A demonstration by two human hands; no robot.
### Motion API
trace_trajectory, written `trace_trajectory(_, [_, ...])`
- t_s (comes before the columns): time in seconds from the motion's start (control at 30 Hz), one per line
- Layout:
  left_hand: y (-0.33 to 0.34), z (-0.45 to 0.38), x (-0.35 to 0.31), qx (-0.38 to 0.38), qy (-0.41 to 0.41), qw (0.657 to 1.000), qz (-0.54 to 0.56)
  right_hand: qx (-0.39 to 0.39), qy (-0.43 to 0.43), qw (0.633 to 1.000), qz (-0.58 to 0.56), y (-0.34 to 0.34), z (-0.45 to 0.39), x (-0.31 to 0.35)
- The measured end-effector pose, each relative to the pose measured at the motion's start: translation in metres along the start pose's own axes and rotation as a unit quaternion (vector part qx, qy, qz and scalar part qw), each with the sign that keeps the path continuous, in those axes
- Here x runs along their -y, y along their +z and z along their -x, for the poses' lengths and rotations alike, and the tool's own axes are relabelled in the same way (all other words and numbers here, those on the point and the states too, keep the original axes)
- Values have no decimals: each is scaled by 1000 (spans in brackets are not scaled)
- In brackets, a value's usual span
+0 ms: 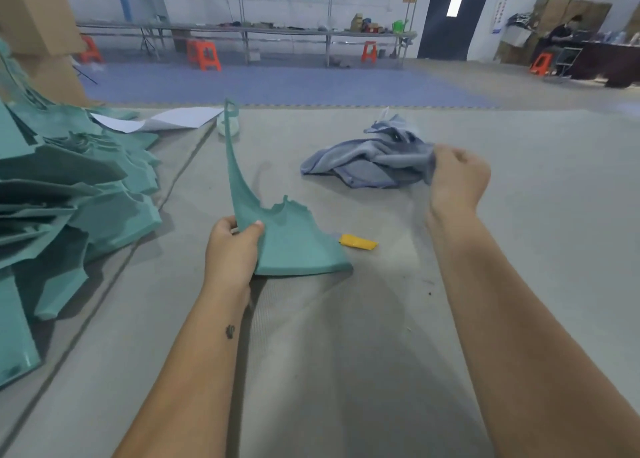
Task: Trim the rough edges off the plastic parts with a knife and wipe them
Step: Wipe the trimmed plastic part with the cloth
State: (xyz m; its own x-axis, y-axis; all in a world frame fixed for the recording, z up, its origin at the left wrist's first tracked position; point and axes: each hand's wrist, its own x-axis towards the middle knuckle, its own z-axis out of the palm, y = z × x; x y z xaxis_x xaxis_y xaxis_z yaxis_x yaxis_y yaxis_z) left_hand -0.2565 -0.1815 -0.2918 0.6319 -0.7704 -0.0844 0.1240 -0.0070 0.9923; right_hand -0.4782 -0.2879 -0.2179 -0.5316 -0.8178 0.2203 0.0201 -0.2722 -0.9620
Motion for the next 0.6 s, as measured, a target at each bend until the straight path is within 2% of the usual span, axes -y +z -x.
trace_trajectory(0.03, [1, 2, -2, -3, 5, 1000, 10, 11, -41, 998, -42, 0, 12, 19])
trace_trajectory(0.07, [2, 3, -3, -7, 7, 1000, 29, 54, -81, 993, -64, 0, 29, 35])
trace_trajectory(0.13, [4, 8, -6, -5, -6, 996, 92, 228, -135, 963, -48, 2, 67, 50])
trace_trajectory(0.2, [6, 14, -6, 2, -24, 987, 158, 430, -102, 897, -21, 8, 108, 43])
trace_trajectory(0.23, [6, 15, -5, 5, -31, 982, 185, 487, -83, 869, 3, 11, 123, 32])
trace_trajectory(0.33, [4, 19, -2, 35, -73, 963, 257, 545, -88, 827, 109, 11, 151, -10])
trace_trajectory(0.4, [3, 19, -2, 26, -118, 954, 276, 571, -150, 785, 185, 12, 158, -29])
trace_trajectory(0.5, [4, 20, -2, -3, -85, 958, 276, 570, -178, 762, 250, 21, 149, -39])
trace_trajectory(0.6, [6, 26, -1, 17, -45, 963, 266, 527, -262, 718, 373, 29, 137, -47])
